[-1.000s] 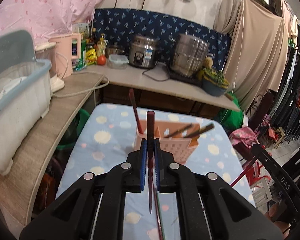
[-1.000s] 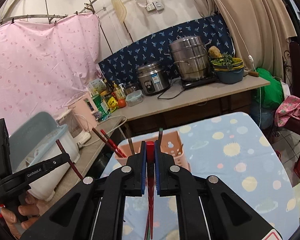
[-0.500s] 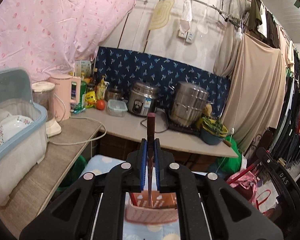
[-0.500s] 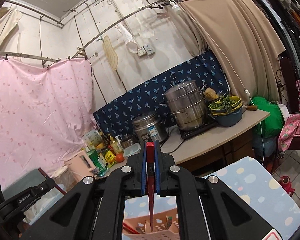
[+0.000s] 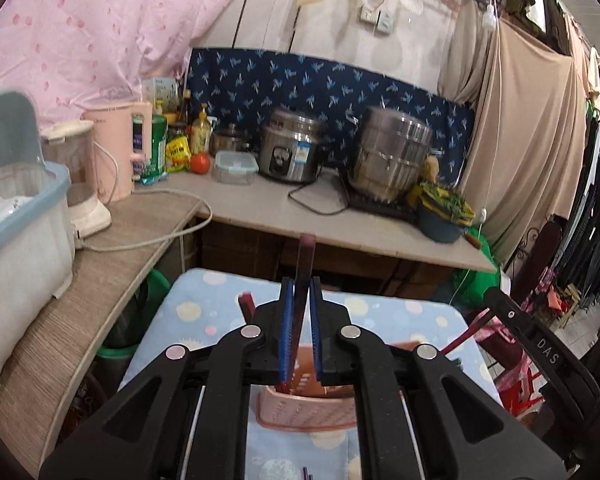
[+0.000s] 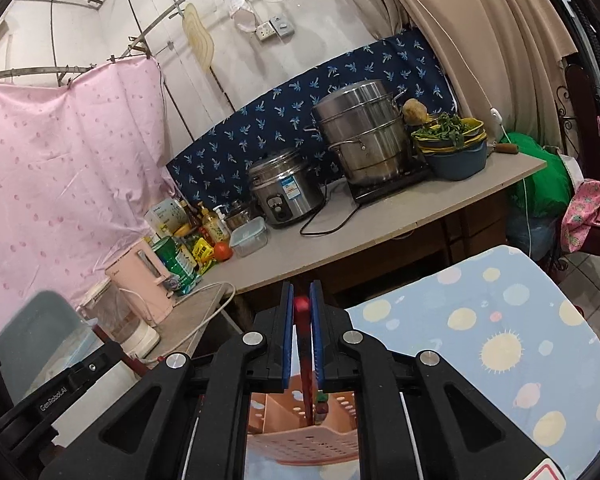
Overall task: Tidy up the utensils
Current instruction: 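Open both tools to drop the chopsticks into the basket, then move both tools back down to the last two chopsticks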
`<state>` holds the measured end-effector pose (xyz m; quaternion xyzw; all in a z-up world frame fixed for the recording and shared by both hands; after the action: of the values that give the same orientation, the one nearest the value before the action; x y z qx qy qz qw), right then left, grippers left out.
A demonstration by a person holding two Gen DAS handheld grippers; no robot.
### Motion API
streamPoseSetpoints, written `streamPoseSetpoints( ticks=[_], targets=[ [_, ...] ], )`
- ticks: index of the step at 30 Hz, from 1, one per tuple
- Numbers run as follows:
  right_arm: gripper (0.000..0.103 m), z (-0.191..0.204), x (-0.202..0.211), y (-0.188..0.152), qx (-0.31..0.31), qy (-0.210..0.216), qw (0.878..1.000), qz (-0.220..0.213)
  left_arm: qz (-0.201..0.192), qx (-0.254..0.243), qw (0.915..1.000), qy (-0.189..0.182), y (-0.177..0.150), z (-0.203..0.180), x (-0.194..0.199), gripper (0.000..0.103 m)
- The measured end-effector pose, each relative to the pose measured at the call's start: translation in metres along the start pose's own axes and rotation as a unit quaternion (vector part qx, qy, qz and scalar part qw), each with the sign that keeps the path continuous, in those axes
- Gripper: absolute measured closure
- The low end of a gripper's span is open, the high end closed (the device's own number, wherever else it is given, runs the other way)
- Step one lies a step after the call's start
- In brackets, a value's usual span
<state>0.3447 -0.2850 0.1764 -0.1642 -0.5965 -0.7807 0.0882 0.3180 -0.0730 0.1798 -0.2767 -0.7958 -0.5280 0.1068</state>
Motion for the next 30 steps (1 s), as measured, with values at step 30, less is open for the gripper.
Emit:
streamPoseSetpoints(
  ticks=[30],
  targets=[
    [0.07, 0.014, 0.097, -0.124, -0.006, 0.034, 0.994, 0.107, 0.082, -0.012, 0.9965, 0.01, -0.098, 0.029, 0.058, 0.057]
  ],
)
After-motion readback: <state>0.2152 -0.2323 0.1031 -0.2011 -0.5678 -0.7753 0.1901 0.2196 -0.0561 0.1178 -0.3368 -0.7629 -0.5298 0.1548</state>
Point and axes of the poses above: each gripper's, at about its wrist camera, not at the fingertips, and x roughly against the way its jaws point, z to its left, y to its top, the point moved 5 cm from there along -x, roughly the way its jaws point, and after that the axes turned 14 degrees about x, right-handed, at the moved point
